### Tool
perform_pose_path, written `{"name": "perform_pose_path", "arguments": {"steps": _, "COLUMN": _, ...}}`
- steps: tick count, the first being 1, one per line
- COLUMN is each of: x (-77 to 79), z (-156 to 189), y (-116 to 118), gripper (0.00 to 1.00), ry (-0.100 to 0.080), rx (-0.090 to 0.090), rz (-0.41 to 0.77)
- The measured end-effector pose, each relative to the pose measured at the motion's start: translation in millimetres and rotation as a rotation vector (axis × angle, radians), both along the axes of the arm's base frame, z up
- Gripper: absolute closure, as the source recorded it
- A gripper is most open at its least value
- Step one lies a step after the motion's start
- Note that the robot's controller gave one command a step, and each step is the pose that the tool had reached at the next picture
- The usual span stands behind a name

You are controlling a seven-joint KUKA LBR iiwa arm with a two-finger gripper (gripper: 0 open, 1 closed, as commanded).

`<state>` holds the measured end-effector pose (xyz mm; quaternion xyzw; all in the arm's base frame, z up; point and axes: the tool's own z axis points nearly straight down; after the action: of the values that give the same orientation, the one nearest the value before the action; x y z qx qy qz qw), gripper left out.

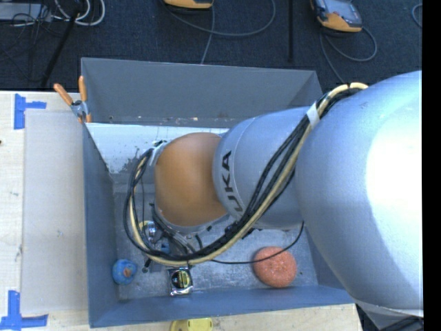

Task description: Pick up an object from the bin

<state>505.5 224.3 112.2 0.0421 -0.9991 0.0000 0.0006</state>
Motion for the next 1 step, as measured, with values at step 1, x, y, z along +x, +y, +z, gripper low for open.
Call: {"name": "perform_pose_path", "arguments": {"steps": 1, "x": 0.1, "z": 0.0, "y": -0.3, "gripper": 1.0, "ry": 0.0, "rx": 0.0, "rz": -0.001}}
